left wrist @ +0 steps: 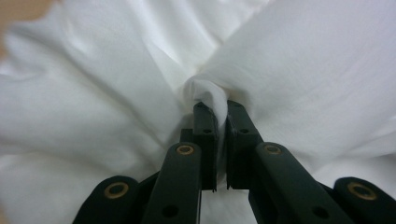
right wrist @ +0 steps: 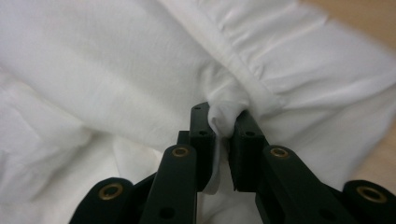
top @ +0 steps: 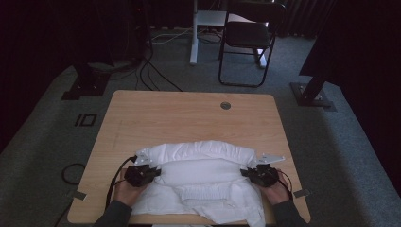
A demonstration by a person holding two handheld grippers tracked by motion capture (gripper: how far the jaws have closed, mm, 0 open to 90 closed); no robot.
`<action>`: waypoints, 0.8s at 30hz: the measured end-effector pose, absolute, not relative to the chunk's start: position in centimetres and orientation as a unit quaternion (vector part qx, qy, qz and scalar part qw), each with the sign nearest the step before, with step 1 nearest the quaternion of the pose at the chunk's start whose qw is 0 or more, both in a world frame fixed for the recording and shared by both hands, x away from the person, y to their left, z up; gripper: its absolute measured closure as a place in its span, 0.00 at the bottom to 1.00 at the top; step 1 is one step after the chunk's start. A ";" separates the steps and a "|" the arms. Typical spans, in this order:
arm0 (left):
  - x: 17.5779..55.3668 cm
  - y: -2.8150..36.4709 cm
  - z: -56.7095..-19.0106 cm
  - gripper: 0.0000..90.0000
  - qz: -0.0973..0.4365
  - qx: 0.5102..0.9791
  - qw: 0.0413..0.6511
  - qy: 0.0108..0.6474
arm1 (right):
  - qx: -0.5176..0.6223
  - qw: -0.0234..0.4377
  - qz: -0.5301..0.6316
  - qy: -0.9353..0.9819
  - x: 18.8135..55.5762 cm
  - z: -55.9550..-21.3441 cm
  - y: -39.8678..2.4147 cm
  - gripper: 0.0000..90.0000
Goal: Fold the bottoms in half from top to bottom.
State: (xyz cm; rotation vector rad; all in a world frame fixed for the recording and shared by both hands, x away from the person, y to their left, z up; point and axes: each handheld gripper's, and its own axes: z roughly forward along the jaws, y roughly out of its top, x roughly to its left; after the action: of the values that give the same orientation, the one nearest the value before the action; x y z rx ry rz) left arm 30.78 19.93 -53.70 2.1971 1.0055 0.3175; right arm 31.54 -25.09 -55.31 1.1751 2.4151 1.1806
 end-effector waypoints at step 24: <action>39.8 20.3 -54.9 0.95 0.131 0.773 0.394 0.480 | 0.450 0.142 0.366 0.802 40.1 -55.1 -22.6 0.90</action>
State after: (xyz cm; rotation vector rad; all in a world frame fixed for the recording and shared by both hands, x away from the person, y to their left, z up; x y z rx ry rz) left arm 39.76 20.31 -54.91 1.9609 1.2164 0.3325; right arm 40.05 -22.61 -55.13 1.2997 2.3139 1.0556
